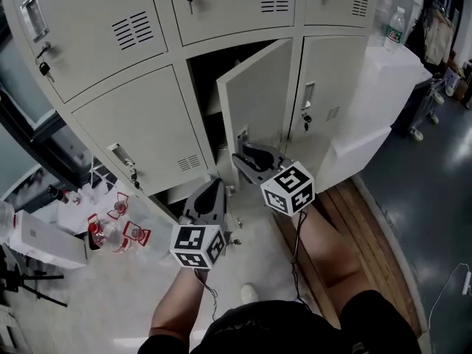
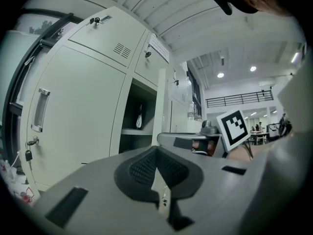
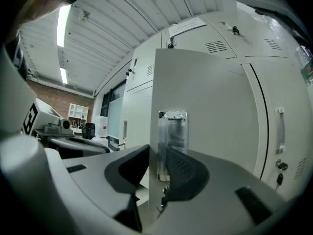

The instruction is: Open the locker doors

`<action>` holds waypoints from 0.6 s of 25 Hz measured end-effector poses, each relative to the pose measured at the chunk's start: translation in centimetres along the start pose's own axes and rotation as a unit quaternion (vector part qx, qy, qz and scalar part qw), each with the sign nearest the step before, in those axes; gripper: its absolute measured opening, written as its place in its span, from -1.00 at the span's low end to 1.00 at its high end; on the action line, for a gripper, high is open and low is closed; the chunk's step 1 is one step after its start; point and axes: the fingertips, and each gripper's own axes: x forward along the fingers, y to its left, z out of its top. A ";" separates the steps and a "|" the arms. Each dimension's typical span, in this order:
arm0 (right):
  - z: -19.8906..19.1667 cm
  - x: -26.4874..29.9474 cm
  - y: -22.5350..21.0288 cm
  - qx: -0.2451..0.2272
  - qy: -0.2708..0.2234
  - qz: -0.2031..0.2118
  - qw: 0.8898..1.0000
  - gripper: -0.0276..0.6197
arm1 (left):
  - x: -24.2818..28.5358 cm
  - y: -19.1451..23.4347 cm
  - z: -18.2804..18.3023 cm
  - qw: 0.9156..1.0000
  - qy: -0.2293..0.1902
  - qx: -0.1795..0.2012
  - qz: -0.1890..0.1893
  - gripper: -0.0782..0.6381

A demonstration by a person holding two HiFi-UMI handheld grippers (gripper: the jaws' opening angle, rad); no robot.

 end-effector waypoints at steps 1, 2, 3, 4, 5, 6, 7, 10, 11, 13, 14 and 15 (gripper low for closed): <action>0.0 -0.6 0.0 0.000 0.000 0.011 1.000 -0.59 | 0.0 -0.6 -0.1 1.000 0.000 -0.001 0.001 -0.79; -0.1 -1.3 0.0 -0.001 0.001 0.021 1.000 -0.59 | 0.0 -1.3 -0.1 1.000 0.000 -0.002 0.003 -0.79; -0.1 -1.9 -0.1 -0.001 0.002 0.030 1.000 -0.59 | 0.0 -1.9 -0.2 1.000 0.000 -0.003 0.003 -0.79; -0.1 -2.5 -0.1 -0.001 0.003 0.038 0.999 -0.59 | 0.0 -2.5 -0.3 1.000 0.000 -0.003 0.004 -0.79; -0.1 -3.0 -0.2 -0.001 0.003 0.045 0.999 -0.59 | 0.1 -3.0 -0.3 1.000 0.000 -0.003 0.005 -0.79; -0.2 -3.6 -0.2 0.000 0.004 0.052 0.999 -0.59 | 0.1 -3.6 -0.4 1.000 -0.001 -0.004 0.006 -0.79; -0.2 -4.2 -0.3 0.000 0.004 0.059 0.998 -0.59 | 0.2 -4.2 -0.4 1.000 -0.002 -0.005 0.007 -0.79; -0.4 -6.1 -0.6 0.002 0.005 0.074 0.997 -0.58 | 0.2 -6.0 -0.6 1.000 -0.002 -0.004 0.009 -0.79; -0.5 -6.7 -0.8 0.002 0.005 0.079 0.997 -0.58 | 0.2 -6.5 -0.7 1.000 -0.001 -0.003 0.009 -0.79; -0.6 -7.9 -1.1 0.001 0.006 0.088 0.996 -0.58 | 0.1 -7.6 -0.8 1.000 0.000 -0.002 0.011 -0.79; -0.7 -8.5 -1.3 0.000 0.007 0.092 0.996 -0.57 | 0.1 -8.0 -0.8 1.000 0.000 -0.002 0.012 -0.79; -0.7 -9.1 -1.5 0.000 0.007 0.094 0.996 -0.57 | 0.1 -8.5 -0.8 1.000 -0.001 -0.003 0.013 -0.79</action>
